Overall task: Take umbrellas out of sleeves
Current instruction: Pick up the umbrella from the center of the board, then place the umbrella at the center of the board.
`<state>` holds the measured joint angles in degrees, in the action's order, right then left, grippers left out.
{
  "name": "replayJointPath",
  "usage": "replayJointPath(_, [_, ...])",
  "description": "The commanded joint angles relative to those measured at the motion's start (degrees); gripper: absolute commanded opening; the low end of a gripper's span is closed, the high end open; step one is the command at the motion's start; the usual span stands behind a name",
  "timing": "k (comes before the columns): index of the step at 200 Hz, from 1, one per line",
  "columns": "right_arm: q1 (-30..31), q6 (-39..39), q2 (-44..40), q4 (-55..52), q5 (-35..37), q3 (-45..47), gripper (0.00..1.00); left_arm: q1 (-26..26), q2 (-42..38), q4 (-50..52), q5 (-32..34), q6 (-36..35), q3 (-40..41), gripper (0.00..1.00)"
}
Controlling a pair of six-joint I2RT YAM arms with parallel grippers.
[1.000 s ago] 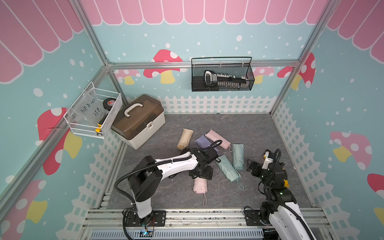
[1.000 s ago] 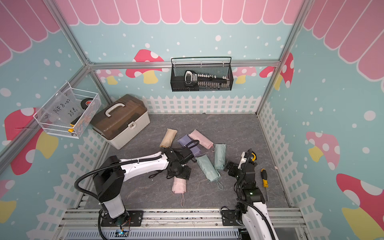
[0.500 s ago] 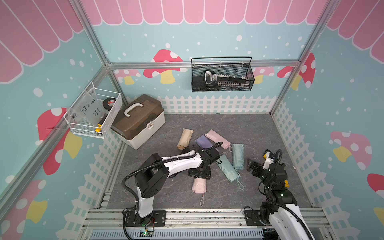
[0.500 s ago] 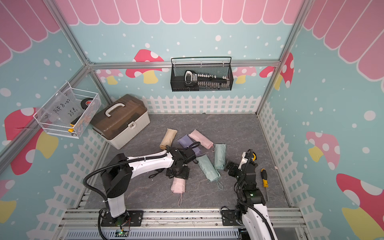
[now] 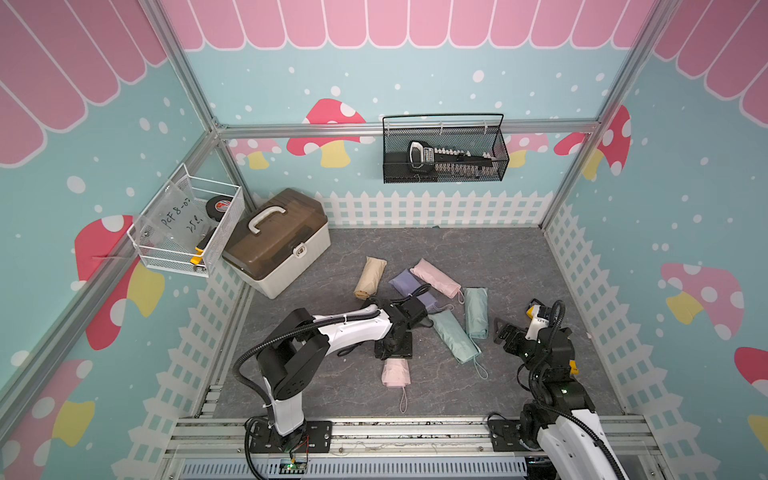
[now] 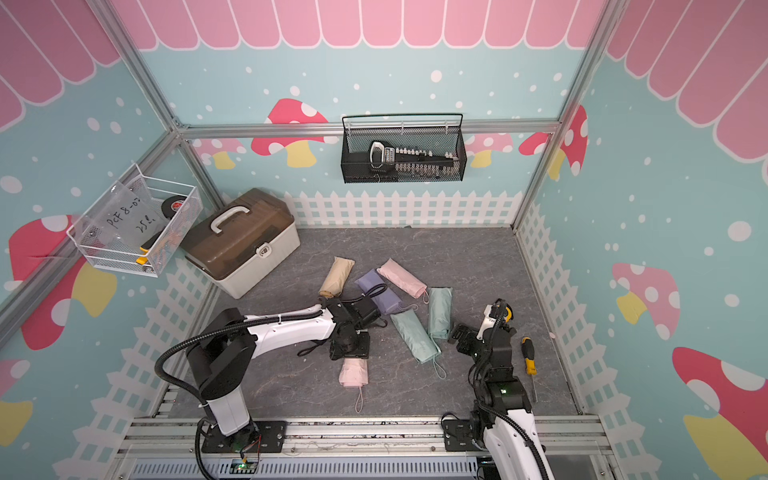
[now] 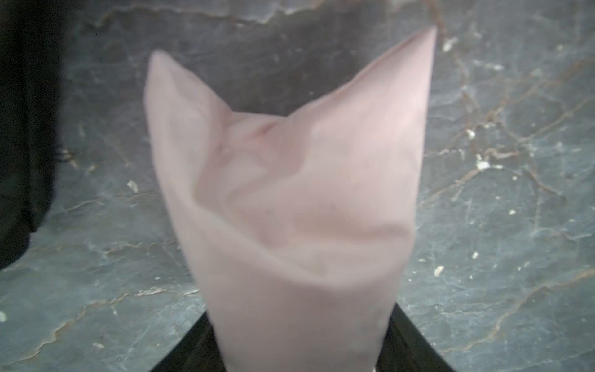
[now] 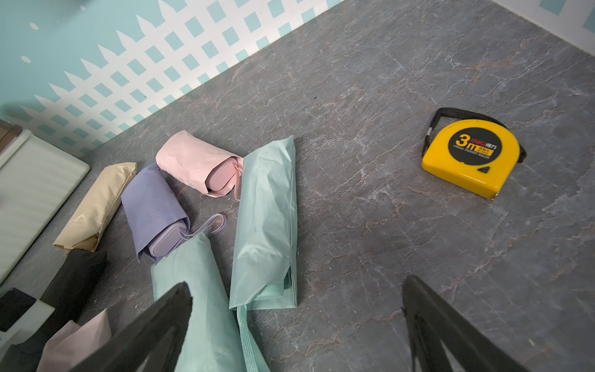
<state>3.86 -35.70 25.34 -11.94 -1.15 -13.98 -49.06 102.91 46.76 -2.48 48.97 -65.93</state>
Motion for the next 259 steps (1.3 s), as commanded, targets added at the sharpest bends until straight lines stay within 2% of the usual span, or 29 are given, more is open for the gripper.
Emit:
replayJointPath(1, [0.4, -0.9, -0.7, -0.3, 0.0, 0.6, 1.0, 1.2, -3.3, -3.2, -0.9, 5.1, 2.6, 0.58])
replayJointPath(67, [0.4, -0.9, -0.7, -0.4, 0.0, 0.6, 1.0, 1.1, -8.6, -4.3, 1.0, 13.3, 2.3, 0.4])
replayJointPath(123, [0.4, -0.8, -0.8, -0.3, 0.1, 2.2, 1.0, 1.2, -9.4, -3.4, 0.7, 27.1, 0.1, 0.42])
replayJointPath(182, [0.4, -0.8, -1.2, -0.3, -0.2, 2.2, 1.0, 1.9, -11.2, -6.8, 1.3, 39.4, 0.0, 0.45])
replayJointPath(226, [0.4, -0.8, -1.5, -0.4, -0.3, 2.3, 1.0, 2.1, -8.1, -7.1, 0.1, 47.7, -0.6, 0.46])
replayJointPath(259, [0.4, -0.9, -2.2, -0.8, -0.5, 2.3, 1.0, 1.3, -3.1, -9.8, -3.4, 49.4, -3.6, 0.47])
